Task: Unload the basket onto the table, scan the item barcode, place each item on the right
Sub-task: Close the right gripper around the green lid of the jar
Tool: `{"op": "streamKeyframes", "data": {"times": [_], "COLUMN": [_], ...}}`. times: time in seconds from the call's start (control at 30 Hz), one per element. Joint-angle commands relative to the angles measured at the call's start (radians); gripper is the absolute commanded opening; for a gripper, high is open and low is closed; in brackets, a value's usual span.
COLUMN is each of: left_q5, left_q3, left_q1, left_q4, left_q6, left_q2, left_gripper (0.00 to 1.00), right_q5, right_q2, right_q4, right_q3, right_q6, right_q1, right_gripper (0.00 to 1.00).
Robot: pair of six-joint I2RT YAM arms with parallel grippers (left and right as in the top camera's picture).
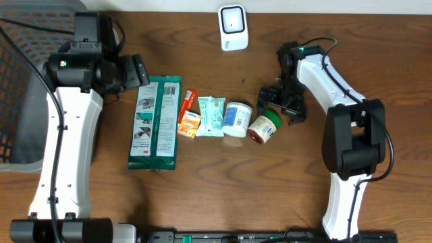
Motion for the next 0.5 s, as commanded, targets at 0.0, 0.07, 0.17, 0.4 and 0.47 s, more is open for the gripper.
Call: {"op": "streamKeyframes", "data": {"times": [0.0,0.07,0.17,0.4,0.47], "left_q5": [0.007,0.007,0.007,0.007,0.007], "left_q3": [-0.002,-0.002,-0.002,-0.002,-0.002], "left_q1": [0.003,0.003,0.003,0.003,0.003], "left_q4": [-0.002,-0.002,-0.002,-0.002,-0.002], "left_q6": [0.006,0.005,0.006,0.006,0.006], "left_q2": [0.008,0.008,0.008,0.008,0.008], "left_gripper": [0.87,0.87,0.87,0.87,0.87], "right_q5": [-0.006,-0.006,-0.006,-0.006,-0.005], "right_q2": [0.01,0.01,0.01,0.01,0.01], "right_q4": [0.002,0.014,0.031,0.043,0.05], "right_q3": [-0.024,-0.041,-0.064,-0.069,-0.068], "right_q6": [0.063,0.104,0.138,0.137,0.13], "right_q1": [0.022,0.034,0.048,0.047,0.04], "right_gripper": [0.99,0.99,0.99,0.83,0.8]}}
